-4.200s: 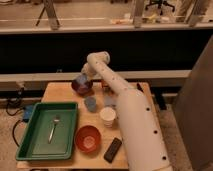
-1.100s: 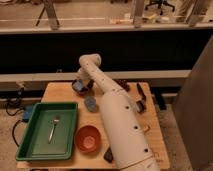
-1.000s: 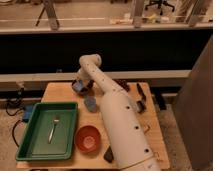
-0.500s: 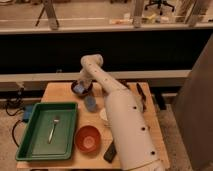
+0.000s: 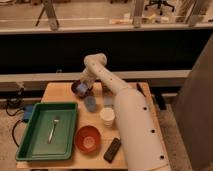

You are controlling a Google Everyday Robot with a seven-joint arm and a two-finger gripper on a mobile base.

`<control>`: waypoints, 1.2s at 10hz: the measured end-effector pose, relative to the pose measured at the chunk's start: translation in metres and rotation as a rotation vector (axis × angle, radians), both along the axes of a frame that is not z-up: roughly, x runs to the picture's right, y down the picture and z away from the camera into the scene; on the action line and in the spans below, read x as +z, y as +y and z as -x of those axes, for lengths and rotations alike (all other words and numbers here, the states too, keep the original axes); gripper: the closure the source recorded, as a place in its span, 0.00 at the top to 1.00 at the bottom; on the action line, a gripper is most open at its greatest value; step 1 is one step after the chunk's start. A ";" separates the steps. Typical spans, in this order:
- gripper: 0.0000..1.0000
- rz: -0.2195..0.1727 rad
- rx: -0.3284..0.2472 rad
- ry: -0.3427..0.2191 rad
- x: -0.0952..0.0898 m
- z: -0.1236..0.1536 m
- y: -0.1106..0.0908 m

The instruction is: Wipe purple bowl with sponge

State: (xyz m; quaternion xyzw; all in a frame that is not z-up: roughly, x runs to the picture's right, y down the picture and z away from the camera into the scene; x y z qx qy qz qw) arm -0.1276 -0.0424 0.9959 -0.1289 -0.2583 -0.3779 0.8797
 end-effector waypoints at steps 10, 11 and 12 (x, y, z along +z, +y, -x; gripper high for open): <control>0.00 -0.007 -0.011 0.016 0.023 0.016 -0.011; 0.00 -0.003 -0.021 0.004 0.025 0.024 -0.008; 0.00 -0.001 -0.029 -0.014 0.024 0.032 -0.006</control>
